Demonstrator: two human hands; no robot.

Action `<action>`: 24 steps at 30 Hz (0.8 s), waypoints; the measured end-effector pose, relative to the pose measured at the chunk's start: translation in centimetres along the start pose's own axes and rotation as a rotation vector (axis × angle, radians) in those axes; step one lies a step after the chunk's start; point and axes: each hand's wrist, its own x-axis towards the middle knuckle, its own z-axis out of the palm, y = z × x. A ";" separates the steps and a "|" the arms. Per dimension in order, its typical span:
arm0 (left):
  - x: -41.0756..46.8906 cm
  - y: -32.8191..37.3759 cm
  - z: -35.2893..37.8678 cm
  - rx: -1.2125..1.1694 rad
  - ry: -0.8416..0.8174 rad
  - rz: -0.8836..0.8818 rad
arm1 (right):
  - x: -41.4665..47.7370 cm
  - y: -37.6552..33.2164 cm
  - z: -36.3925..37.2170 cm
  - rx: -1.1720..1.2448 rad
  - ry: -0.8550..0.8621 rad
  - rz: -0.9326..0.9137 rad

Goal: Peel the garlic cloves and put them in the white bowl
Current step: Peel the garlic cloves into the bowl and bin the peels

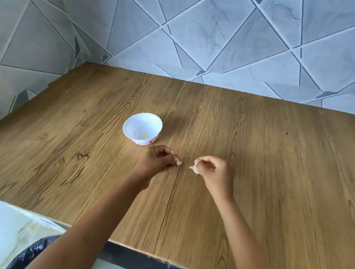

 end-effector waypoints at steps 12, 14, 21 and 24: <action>-3.0 -0.8 -0.8 0.283 0.077 0.024 | 1.4 0.4 1.1 -0.615 0.026 -0.402; -3.6 -0.8 -1.2 0.315 0.085 0.031 | 0.0 0.3 0.6 -0.547 0.092 -0.473; -5.0 -1.0 -2.9 0.380 -0.015 -0.025 | -6.5 0.7 1.5 -0.486 -0.020 -0.472; -5.2 -1.0 -4.4 0.375 -0.127 -0.131 | -8.4 1.2 2.9 -0.622 -0.150 -0.391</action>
